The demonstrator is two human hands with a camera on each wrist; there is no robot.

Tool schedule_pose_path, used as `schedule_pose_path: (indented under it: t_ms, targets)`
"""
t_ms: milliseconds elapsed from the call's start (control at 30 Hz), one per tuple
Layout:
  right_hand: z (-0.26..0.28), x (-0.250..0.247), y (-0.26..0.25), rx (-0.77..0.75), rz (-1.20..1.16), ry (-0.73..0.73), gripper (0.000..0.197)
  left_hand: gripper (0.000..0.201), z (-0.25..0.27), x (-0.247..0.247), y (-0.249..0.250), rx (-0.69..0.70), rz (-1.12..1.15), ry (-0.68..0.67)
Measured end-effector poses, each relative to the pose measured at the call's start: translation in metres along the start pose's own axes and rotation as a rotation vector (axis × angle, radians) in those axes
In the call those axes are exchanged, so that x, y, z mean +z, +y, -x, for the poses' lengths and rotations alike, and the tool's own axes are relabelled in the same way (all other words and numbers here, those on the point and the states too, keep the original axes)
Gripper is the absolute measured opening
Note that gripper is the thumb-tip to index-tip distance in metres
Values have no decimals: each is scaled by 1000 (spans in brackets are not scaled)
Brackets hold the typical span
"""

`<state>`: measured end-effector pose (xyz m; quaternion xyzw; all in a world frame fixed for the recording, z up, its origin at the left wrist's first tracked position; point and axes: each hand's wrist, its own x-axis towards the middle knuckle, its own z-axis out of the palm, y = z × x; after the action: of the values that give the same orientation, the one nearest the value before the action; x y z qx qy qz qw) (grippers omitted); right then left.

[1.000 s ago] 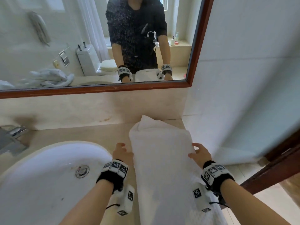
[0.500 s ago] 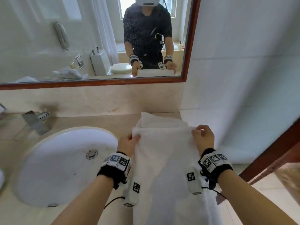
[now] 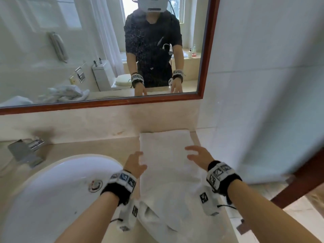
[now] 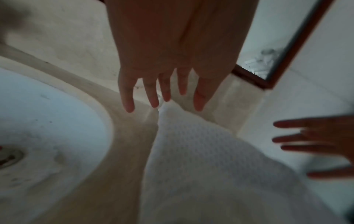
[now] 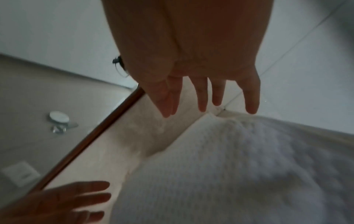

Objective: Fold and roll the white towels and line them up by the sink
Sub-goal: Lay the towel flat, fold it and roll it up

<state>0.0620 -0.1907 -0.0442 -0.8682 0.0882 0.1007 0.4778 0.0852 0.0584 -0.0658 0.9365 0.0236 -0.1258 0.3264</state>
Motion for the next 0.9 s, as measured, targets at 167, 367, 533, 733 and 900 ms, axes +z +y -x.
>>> schedule_pose_path:
  t_ms: [167, 367, 533, 733, 900]
  targets:
    - [23, 35, 18, 58, 82, -92, 23, 12, 40, 27, -25, 78, -166, -112]
    - [76, 55, 21, 115, 427, -280, 33, 33, 94, 33, -45, -117, -9, -127]
    - [127, 85, 31, 78, 695, -301, 68, 16, 150, 30, -44, -342, 367, -165]
    - [155, 108, 38, -107, 846, -107, 37, 26, 182, 55, -30, -319, 637, -71]
    - [163, 108, 43, -78, 755, 21, 26, 20, 186, 81, -20, -492, 899, 12]
